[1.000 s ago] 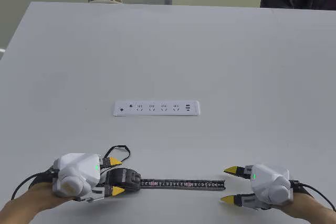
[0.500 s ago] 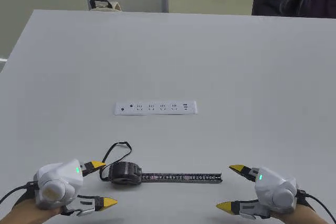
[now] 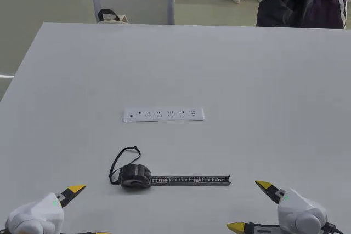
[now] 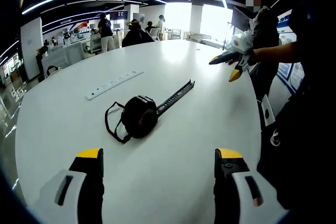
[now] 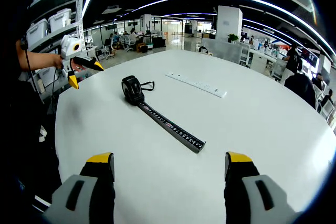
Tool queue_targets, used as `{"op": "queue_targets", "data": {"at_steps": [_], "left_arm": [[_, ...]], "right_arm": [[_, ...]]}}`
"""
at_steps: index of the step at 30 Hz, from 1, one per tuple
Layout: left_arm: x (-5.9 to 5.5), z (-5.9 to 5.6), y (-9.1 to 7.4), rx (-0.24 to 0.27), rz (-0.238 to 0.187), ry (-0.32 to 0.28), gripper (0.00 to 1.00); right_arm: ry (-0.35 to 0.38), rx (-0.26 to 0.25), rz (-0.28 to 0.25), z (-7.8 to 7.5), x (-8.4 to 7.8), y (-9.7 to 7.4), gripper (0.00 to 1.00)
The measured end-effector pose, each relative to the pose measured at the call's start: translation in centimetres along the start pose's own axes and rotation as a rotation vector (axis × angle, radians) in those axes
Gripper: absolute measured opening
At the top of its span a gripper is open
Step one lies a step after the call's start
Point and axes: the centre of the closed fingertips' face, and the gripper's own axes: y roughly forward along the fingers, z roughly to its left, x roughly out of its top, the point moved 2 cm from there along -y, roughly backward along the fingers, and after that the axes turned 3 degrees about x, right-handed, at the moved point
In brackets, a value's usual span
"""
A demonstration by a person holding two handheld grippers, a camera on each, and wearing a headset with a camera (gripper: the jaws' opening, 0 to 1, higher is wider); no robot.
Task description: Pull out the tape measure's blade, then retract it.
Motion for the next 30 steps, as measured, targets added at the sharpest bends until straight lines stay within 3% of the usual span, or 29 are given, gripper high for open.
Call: {"op": "queue_targets", "data": {"at_steps": [6,13,30], "left_arm": [[-1.0,-0.7,-1.7,0.050,-0.010,-0.034,0.93],[-0.7,-0.9,-2.9,0.094,-0.039,-0.059,0.99],[-0.4,-0.5,-3.5,0.135,-0.058,-0.067,0.99]], "right_arm": [[0.042,-0.044,-0.020,1.0,0.2,-1.4,0.92],[0.057,-0.097,-0.044,1.7,0.5,-2.9,0.96],[0.105,-0.144,-0.075,2.7,-0.1,-4.5,0.97]]}}
